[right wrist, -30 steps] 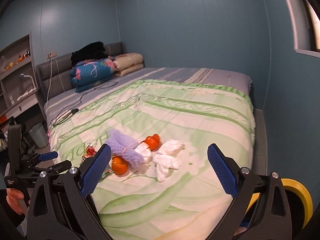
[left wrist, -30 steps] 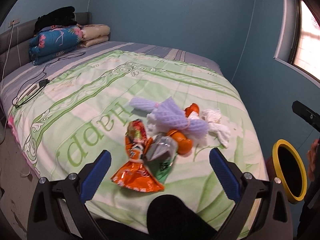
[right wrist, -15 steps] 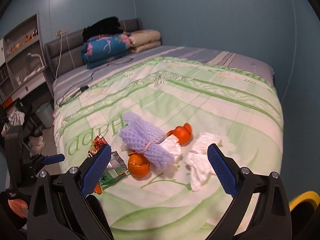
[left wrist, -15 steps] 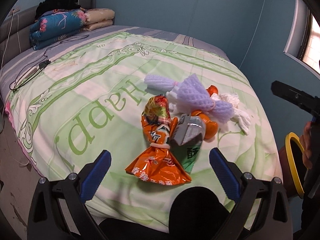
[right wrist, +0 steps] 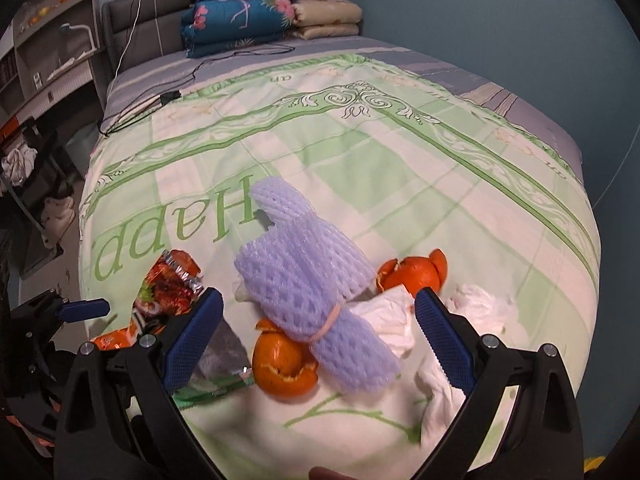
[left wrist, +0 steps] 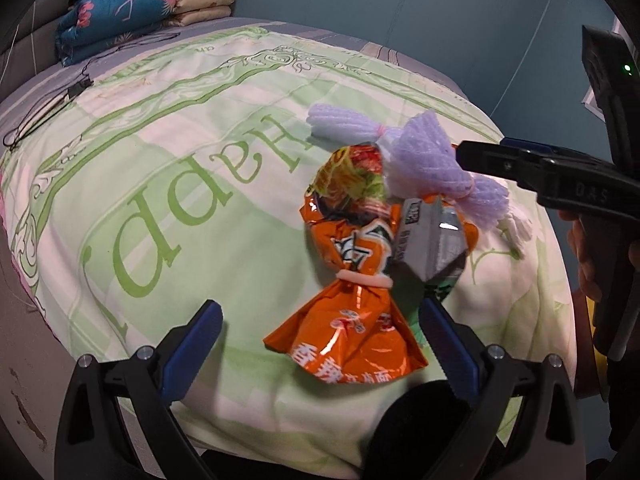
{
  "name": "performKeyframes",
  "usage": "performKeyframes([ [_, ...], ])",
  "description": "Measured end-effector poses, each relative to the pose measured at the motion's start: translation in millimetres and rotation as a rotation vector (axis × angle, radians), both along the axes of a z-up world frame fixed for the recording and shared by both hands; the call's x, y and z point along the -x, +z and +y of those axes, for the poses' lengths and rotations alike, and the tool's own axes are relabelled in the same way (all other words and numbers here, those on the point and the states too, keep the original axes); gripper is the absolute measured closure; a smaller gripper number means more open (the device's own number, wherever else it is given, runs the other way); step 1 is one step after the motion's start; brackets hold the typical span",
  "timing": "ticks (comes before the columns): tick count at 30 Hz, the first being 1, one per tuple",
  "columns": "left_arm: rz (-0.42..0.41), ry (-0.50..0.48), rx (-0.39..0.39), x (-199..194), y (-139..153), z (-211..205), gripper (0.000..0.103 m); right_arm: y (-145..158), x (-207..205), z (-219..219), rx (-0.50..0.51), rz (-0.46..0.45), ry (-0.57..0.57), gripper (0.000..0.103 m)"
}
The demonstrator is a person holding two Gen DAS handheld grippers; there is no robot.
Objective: Collect trash
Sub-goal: 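Grasp the orange snack bag with the left gripper while the right grasps the lavender foam net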
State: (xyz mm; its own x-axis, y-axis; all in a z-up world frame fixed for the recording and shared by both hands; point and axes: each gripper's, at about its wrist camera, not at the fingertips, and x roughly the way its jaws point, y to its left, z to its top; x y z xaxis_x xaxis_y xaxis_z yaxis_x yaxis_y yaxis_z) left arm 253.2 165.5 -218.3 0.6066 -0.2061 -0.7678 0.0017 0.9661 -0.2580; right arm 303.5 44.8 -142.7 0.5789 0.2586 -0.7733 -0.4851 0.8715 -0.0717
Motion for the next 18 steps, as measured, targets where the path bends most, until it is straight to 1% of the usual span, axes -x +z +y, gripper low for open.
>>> performKeyframes([
  [7, 0.003, -0.012, 0.038, -7, -6, 4, 0.008, -19, -31, 10, 0.01, 0.067, -0.01, 0.012],
  [13, 0.007, -0.047, 0.04, -9, -8, 1, 0.009, -36, -40, 12, 0.007, 0.111, -0.023, 0.026],
  [15, 0.01, -0.06, 0.031, -10, -9, -2, 0.015, -39, -41, 12, -0.001, 0.118, -0.026, 0.03],
  [16, 0.012, -0.065, 0.025, -11, -9, -2, 0.02, -40, -41, 12, -0.005, 0.122, -0.027, 0.032],
  [18, 0.012, -0.075, 0.017, -10, -9, -4, 0.027, -42, -41, 12, -0.009, 0.132, -0.03, 0.04],
])
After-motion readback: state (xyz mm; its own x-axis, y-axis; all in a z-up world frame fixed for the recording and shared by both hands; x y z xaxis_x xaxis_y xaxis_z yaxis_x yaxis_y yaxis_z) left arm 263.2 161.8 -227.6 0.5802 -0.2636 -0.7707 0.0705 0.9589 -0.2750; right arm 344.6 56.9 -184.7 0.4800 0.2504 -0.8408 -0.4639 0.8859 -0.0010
